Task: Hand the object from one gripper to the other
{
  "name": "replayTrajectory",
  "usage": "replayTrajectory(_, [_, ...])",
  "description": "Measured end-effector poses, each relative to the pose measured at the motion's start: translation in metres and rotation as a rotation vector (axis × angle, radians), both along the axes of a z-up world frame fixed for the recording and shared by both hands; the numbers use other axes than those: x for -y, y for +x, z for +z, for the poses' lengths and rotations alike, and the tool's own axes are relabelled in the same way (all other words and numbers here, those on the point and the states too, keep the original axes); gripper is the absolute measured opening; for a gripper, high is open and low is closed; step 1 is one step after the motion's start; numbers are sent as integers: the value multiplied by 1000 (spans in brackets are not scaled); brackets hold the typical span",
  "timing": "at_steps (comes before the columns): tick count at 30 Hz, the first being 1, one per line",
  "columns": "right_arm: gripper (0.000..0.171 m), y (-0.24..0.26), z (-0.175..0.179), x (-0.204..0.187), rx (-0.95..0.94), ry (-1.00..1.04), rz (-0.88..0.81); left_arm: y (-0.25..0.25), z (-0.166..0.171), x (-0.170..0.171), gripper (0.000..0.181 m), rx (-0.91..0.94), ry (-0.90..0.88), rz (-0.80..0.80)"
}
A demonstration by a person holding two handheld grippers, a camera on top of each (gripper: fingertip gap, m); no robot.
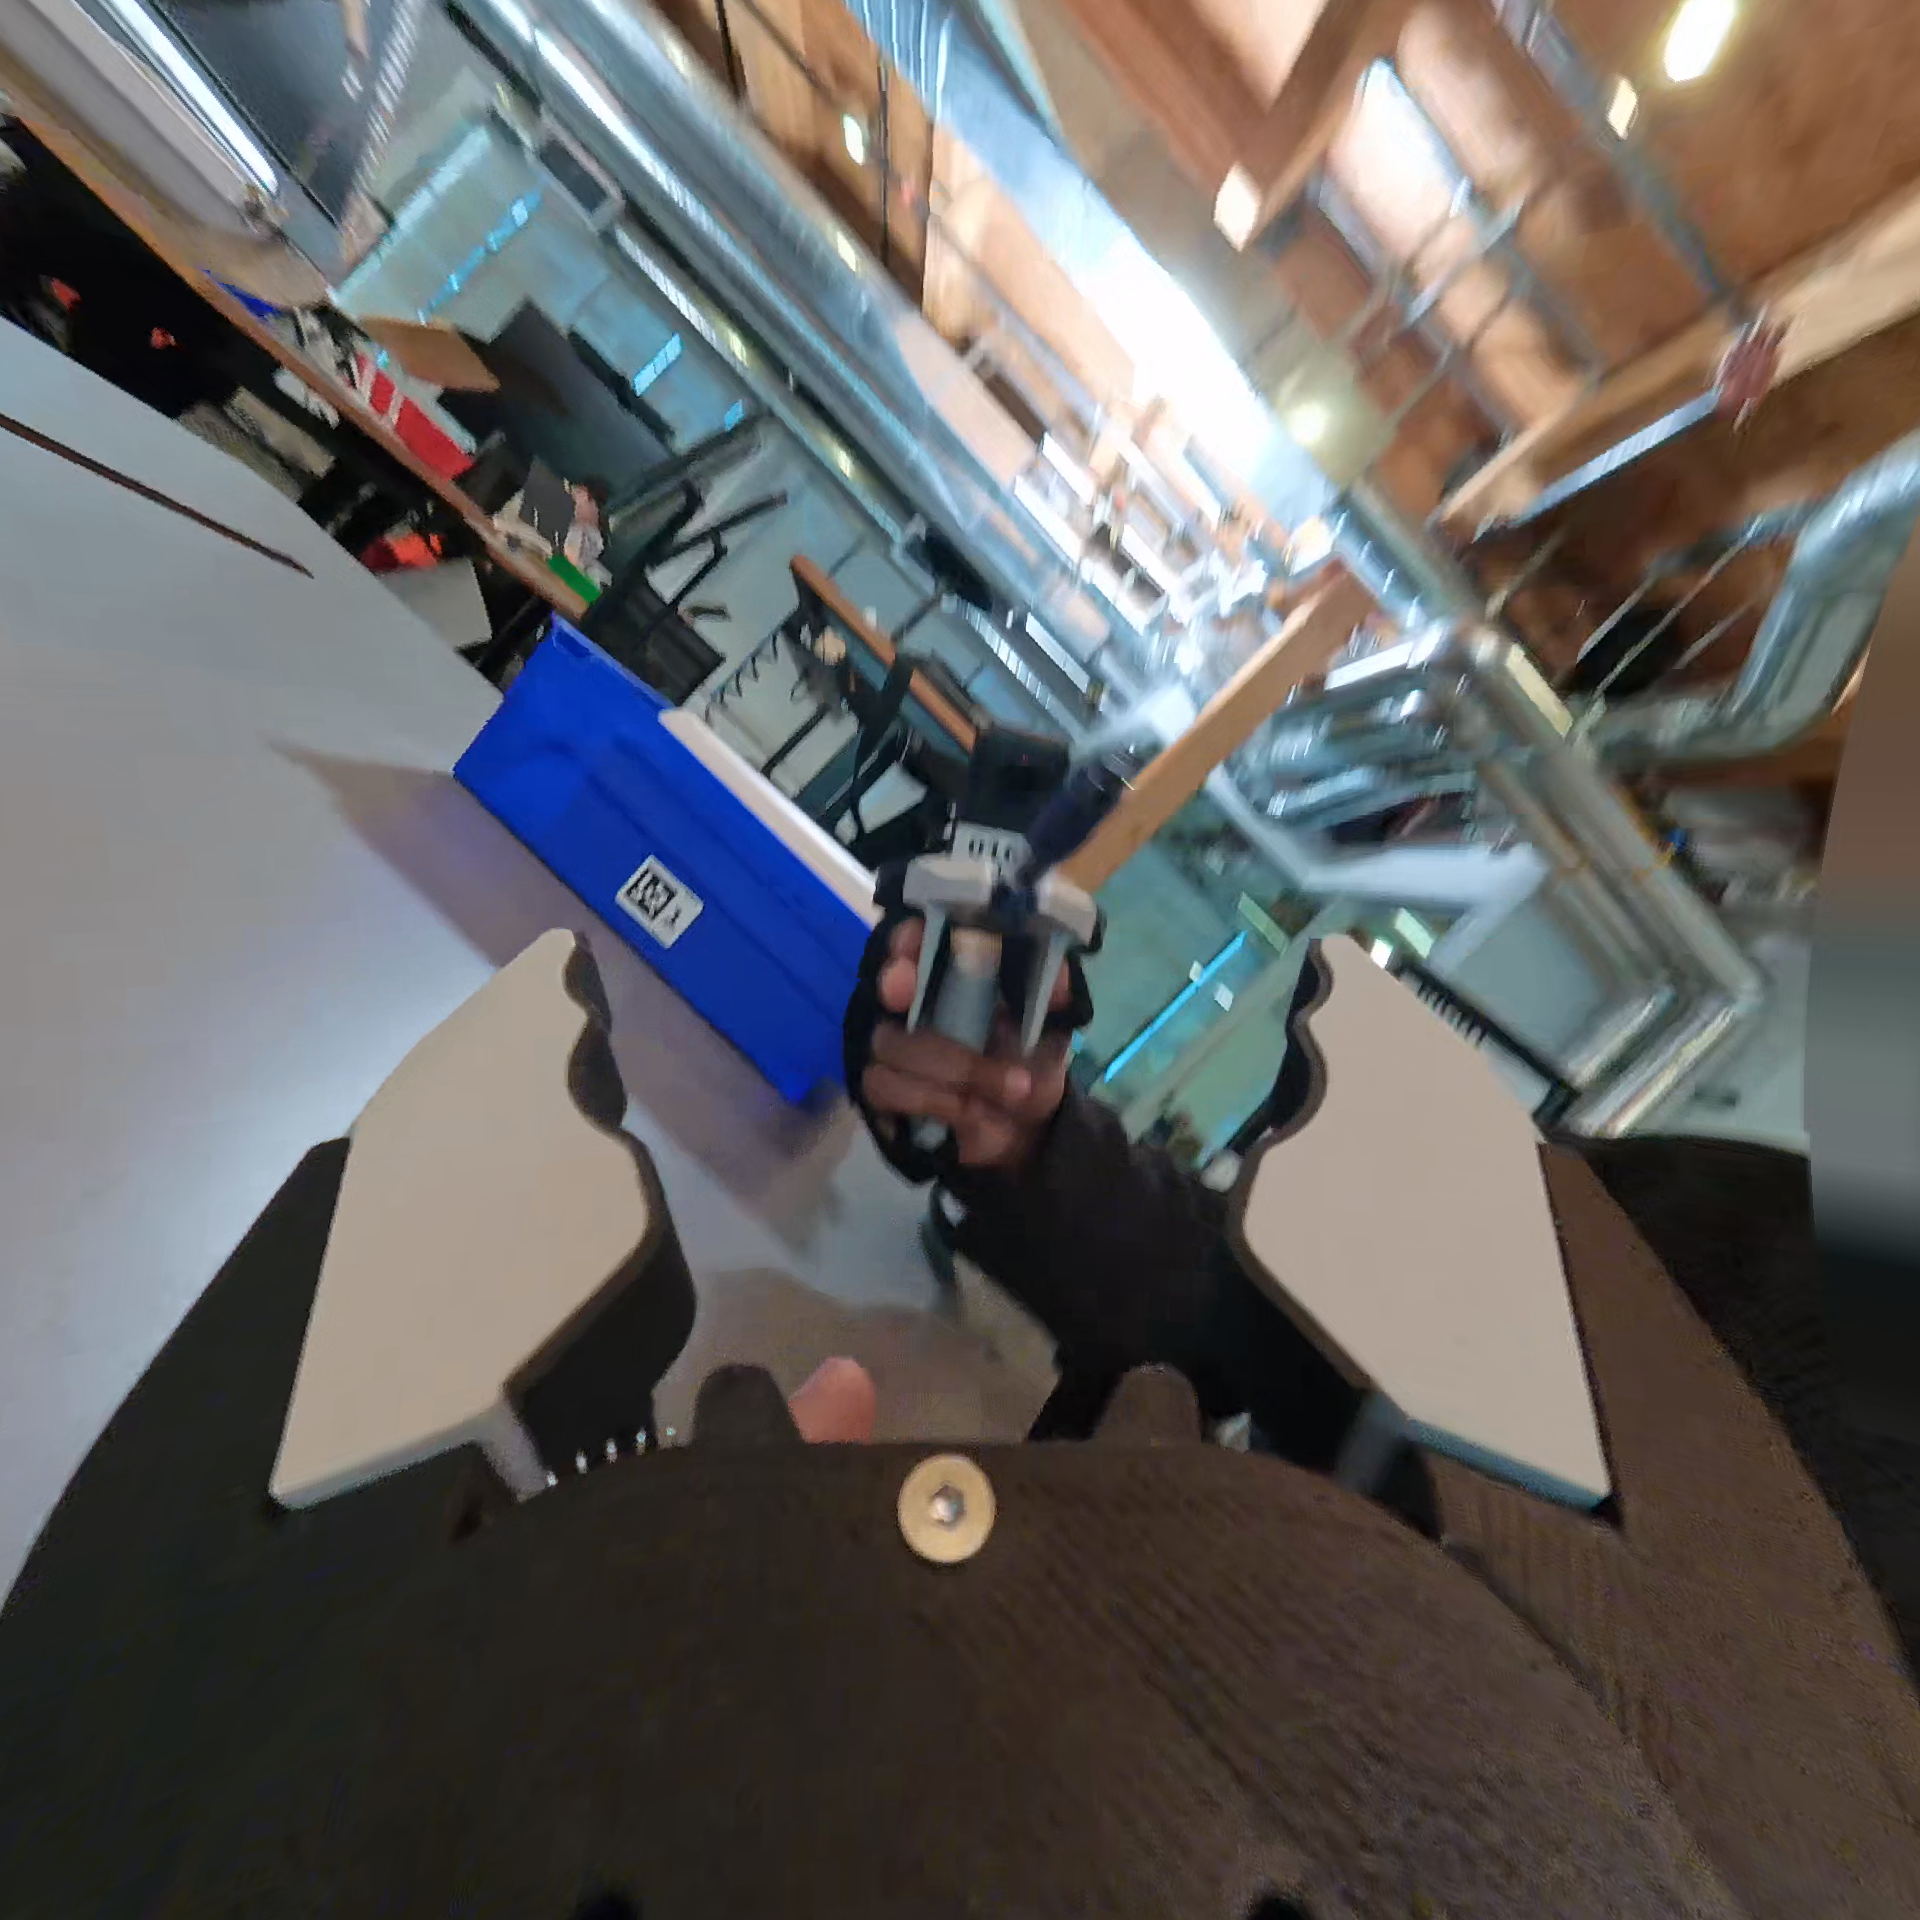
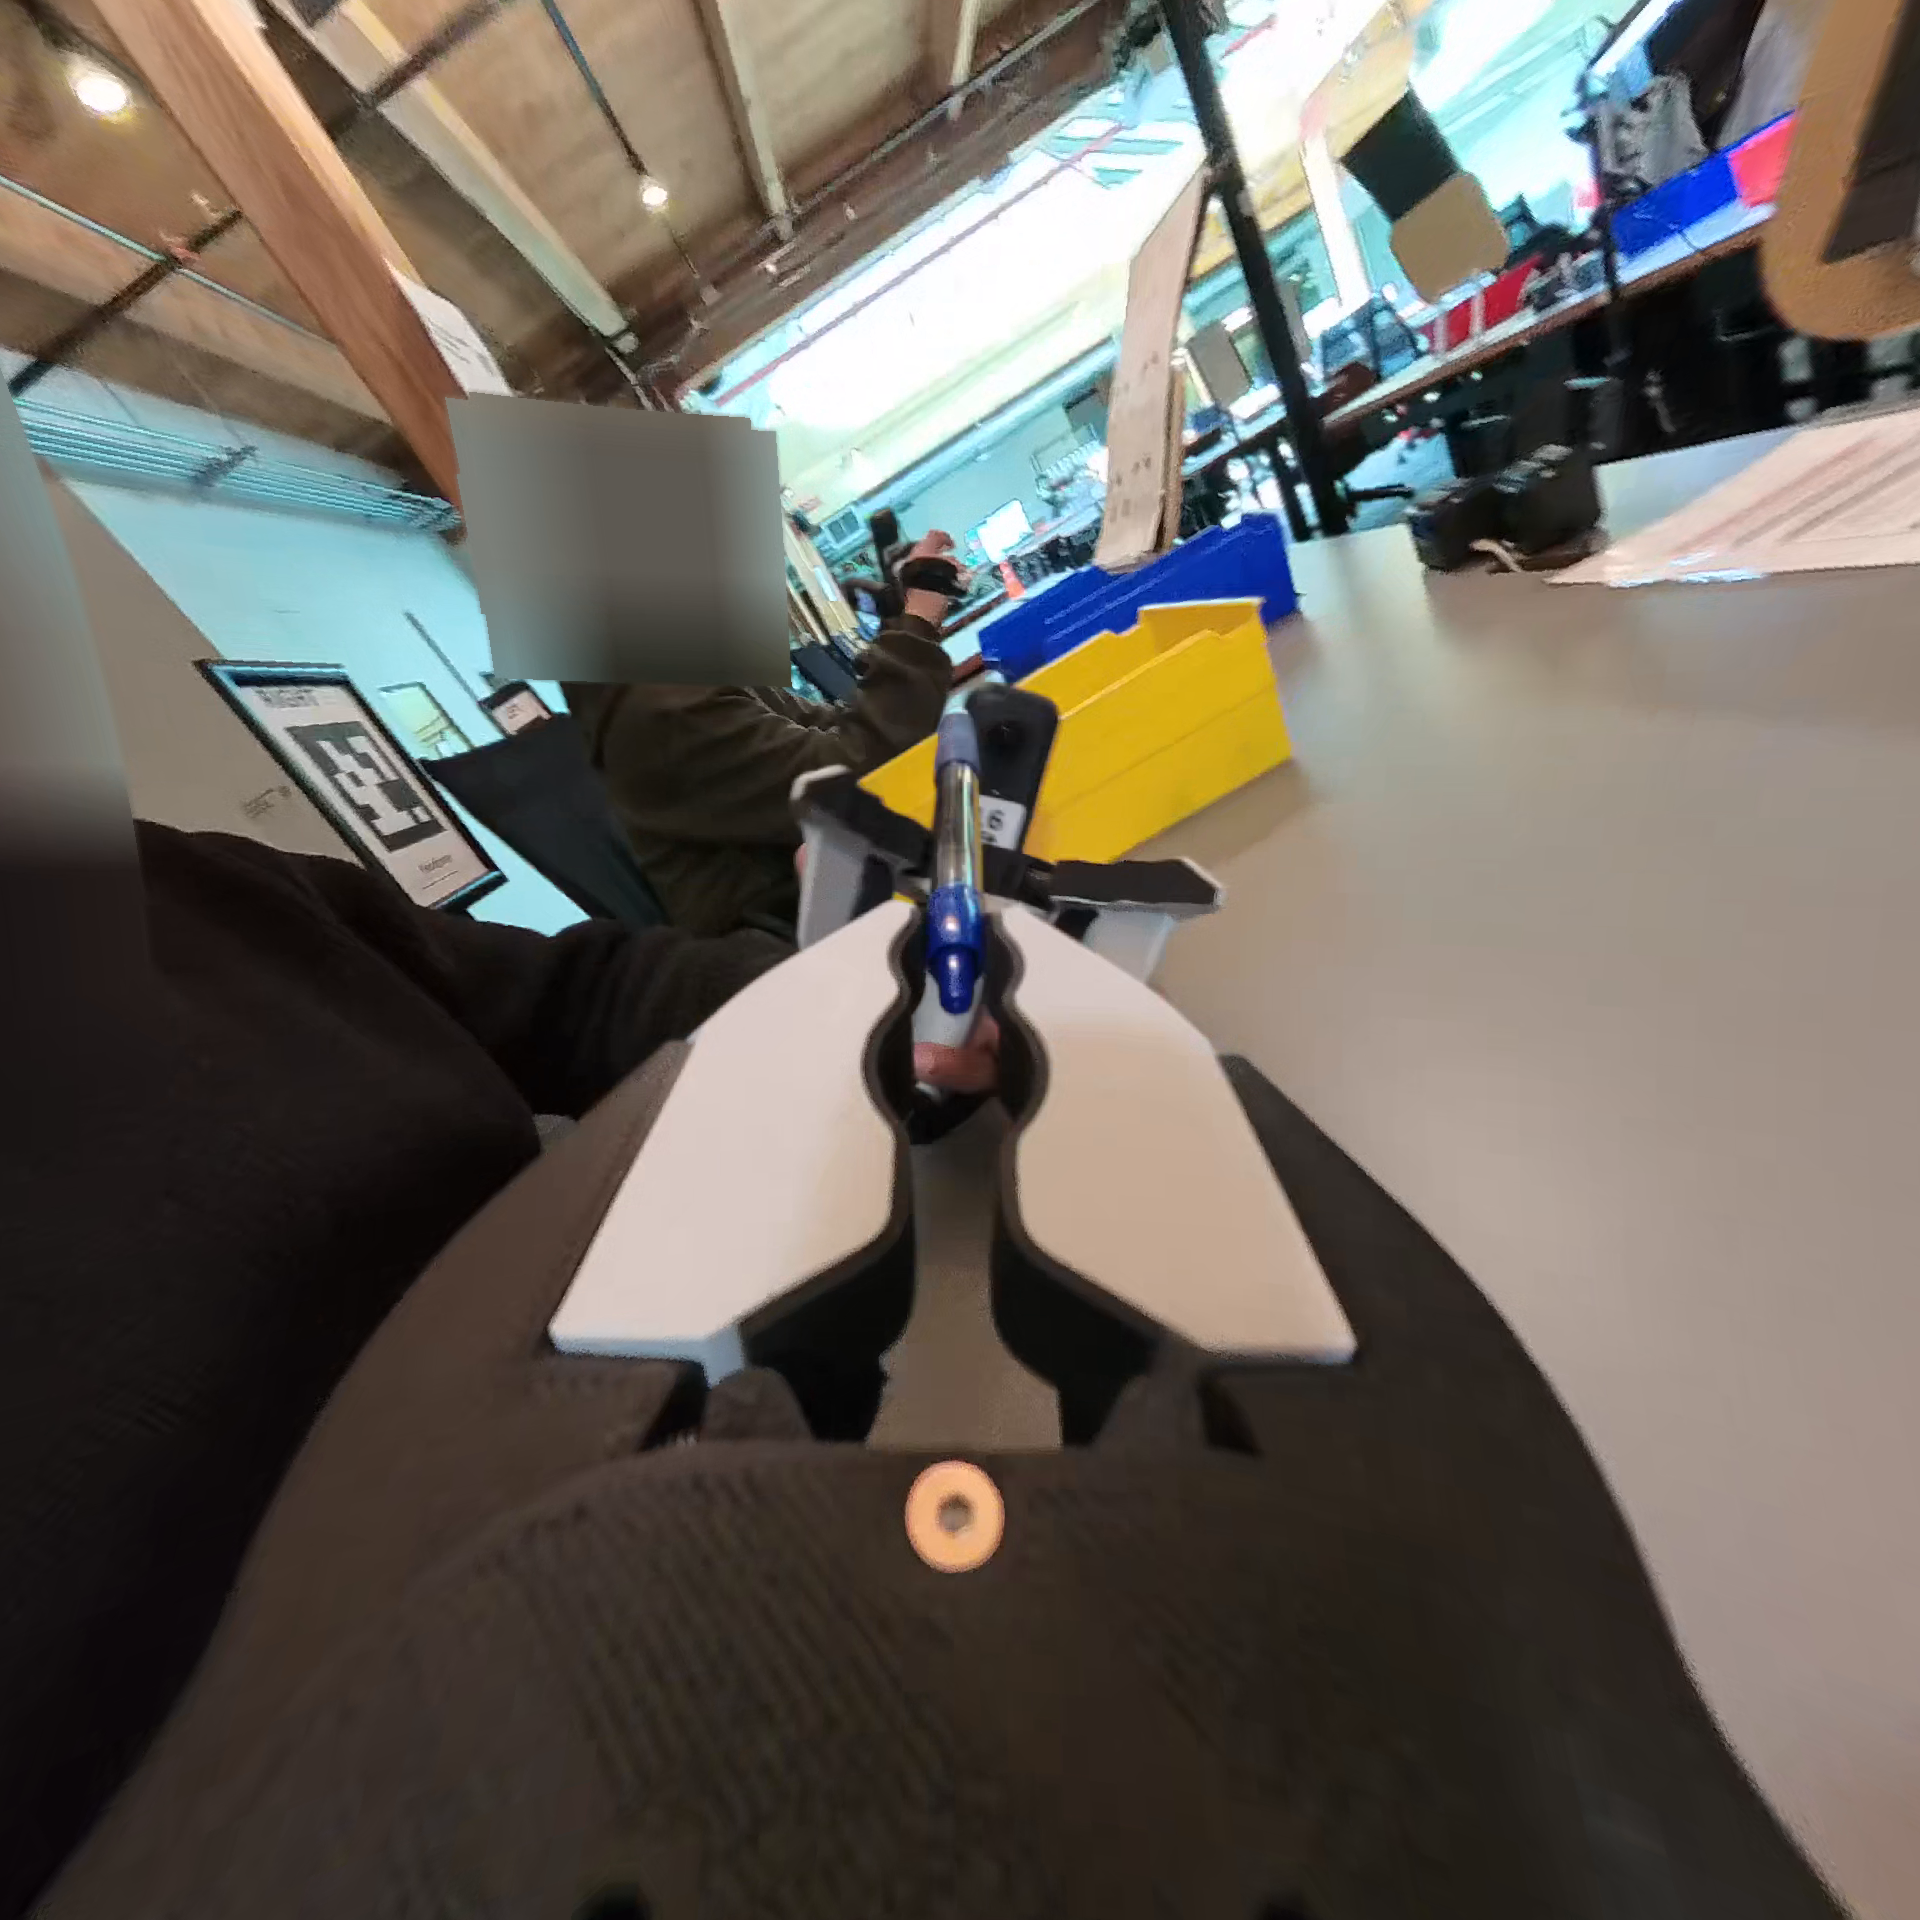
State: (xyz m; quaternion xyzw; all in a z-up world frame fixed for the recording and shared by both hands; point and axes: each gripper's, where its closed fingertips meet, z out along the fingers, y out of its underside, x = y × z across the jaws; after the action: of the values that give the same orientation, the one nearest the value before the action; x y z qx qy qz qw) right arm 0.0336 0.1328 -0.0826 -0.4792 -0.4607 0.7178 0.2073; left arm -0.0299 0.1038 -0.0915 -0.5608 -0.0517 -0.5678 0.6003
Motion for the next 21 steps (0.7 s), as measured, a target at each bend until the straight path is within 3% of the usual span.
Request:
replayTrajectory(4, [10, 7, 1, -10, 18, -66, 10, 13, -18, -1, 123, -293, 3, -33])
replayTrajectory(7, [11, 6, -7, -3, 52, 3, 34, 17, -18, 3, 119, -386, 43, -36])
replayTrajectory(9, [11, 6, -9, 4, 59, 36, 62, 20, -15, 6, 113, -373, 60, -68])
replayTrajectory(16, [11, 7, -14, 13, 70, 75, 108, 21, 1, 26, 65, -180, 94, -269])
replayTrajectory(21, [11, 5, -23, 15, 104, 88, 115, 20, 4, 32, 40, -225, 125, -283])
